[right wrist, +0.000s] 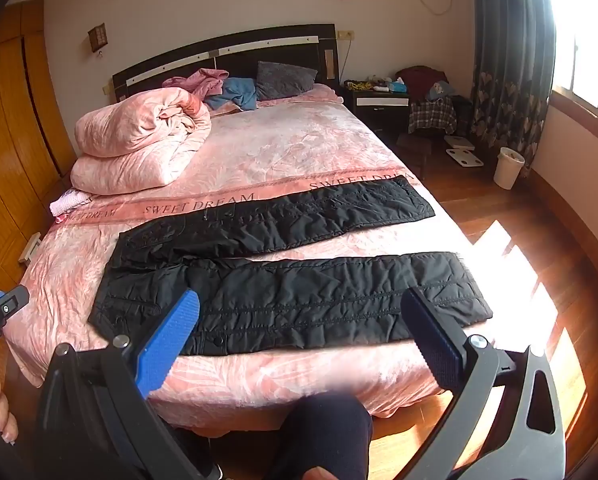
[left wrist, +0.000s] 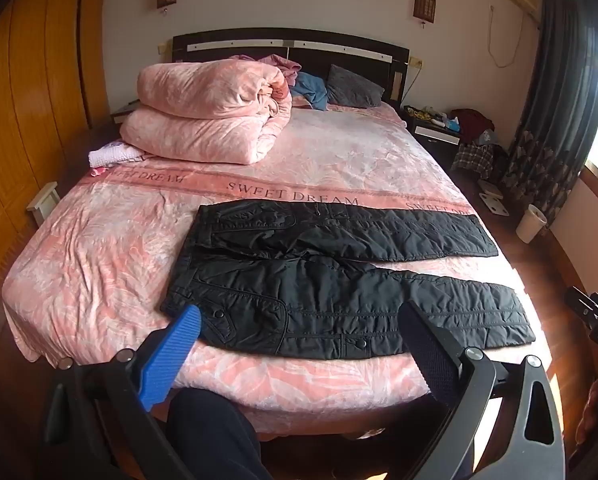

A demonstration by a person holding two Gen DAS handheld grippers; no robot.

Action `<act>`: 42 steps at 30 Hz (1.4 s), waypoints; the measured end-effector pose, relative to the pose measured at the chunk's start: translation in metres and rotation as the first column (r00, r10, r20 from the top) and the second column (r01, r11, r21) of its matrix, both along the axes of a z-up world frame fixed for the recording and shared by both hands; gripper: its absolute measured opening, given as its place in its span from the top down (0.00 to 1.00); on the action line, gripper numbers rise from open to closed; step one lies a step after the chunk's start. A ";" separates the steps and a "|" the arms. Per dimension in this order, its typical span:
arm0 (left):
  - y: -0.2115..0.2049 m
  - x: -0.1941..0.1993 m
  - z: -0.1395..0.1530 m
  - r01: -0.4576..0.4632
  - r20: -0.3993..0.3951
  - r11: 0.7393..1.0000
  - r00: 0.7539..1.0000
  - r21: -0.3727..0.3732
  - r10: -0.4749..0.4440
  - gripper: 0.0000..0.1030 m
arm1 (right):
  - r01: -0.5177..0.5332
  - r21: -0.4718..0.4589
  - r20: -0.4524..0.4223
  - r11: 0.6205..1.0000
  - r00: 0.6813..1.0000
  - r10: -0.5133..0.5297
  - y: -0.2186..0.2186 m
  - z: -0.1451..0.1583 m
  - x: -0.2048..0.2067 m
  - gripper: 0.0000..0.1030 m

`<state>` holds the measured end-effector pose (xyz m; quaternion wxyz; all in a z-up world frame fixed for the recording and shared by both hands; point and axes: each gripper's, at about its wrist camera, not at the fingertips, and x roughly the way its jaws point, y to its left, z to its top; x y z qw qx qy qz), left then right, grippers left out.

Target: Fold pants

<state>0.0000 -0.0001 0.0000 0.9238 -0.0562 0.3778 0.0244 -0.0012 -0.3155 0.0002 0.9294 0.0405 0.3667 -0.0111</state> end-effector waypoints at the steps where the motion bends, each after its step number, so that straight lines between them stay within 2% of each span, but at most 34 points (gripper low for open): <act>1: 0.000 0.000 0.000 -0.001 -0.001 1.000 1.000 0.001 0.001 0.03 | 0.000 0.000 -0.001 1.000 1.000 0.000 0.000 0.000 0.000 0.02; 21: 0.001 0.000 0.000 -0.001 -0.003 1.000 1.000 0.005 0.001 0.03 | 0.000 0.007 0.002 1.000 1.000 0.000 0.003 -0.003 0.001 0.02; 25: 0.009 0.000 -0.010 0.001 -0.003 1.000 1.000 0.002 -0.001 0.03 | 0.001 0.009 0.004 1.000 1.000 -0.001 0.000 -0.007 0.004 0.02; 39: 0.023 0.002 -0.005 -0.004 0.000 1.000 1.000 0.003 0.004 0.03 | -0.003 0.011 0.000 1.000 1.000 0.003 -0.002 -0.007 0.003 0.02; 40: 0.005 0.004 -0.003 -0.001 -0.003 1.000 1.000 0.015 0.001 0.03 | -0.003 0.011 0.000 1.000 1.000 0.003 -0.001 -0.007 0.004 0.02; 42: 0.005 0.004 -0.002 0.000 -0.002 1.000 1.000 0.014 0.000 0.03 | -0.003 0.013 -0.001 1.000 1.000 0.003 -0.002 -0.007 0.004 0.02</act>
